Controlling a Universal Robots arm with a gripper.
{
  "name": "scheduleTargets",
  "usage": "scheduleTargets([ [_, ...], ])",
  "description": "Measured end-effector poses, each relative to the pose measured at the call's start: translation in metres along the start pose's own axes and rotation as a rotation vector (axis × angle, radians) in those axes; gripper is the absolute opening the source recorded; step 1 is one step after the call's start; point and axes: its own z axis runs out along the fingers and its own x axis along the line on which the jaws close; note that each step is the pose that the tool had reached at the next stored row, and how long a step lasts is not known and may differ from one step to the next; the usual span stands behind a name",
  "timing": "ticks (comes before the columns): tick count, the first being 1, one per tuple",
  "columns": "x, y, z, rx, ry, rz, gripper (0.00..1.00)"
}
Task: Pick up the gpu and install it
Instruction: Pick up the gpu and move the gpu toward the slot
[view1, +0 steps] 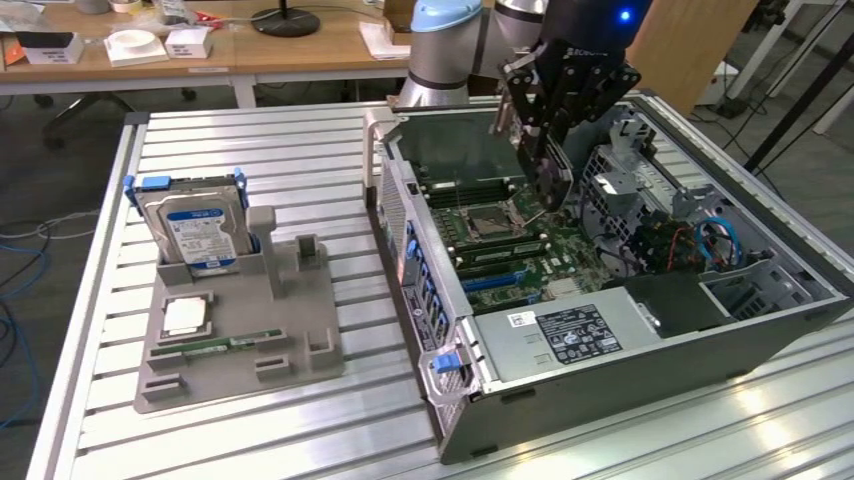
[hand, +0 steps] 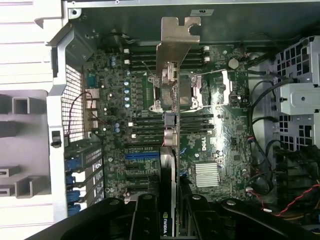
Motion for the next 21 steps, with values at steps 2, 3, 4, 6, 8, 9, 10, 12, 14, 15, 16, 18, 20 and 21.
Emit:
scheduleTargets([
  [2, -0.001, 0.0001, 0.0000, 0.0000, 0.0000, 0.000, 0.26],
  [3, -0.002, 0.0001, 0.0000, 0.0000, 0.0000, 0.000, 0.26],
  [4, -0.003, 0.0002, 0.0001, 0.0000, 0.0000, 0.000, 0.26],
  [6, -0.004, 0.0003, 0.0001, 0.0000, 0.0000, 0.000, 0.26],
  [8, -0.006, 0.0004, 0.0001, 0.0000, 0.0000, 0.000, 0.26],
  [9, -0.007, 0.0005, 0.0001, 0.0000, 0.0000, 0.000, 0.26],
  [10, -0.008, 0.0005, 0.0001, 0.0001, 0.0000, 0.000, 0.26],
  [12, -0.009, 0.0006, 0.0002, 0.0000, 0.0000, 0.000, 0.26],
  [14, -0.011, 0.0008, 0.0002, 0.0000, 0.0000, 0.000, 0.26],
  [15, -0.011, 0.0008, 0.0002, 0.0000, 0.0000, 0.000, 0.26],
  [16, -0.012, 0.0009, 0.0003, 0.0000, 0.0000, 0.000, 0.26],
  [18, -0.014, 0.0010, 0.0003, 0.0000, 0.0000, 0.000, 0.26],
  [20, -0.016, 0.0011, 0.0003, 0.0001, 0.0000, 0.000, 0.26],
  [21, -0.017, 0.0012, 0.0004, 0.0000, 0.0000, 0.000, 0.26],
])
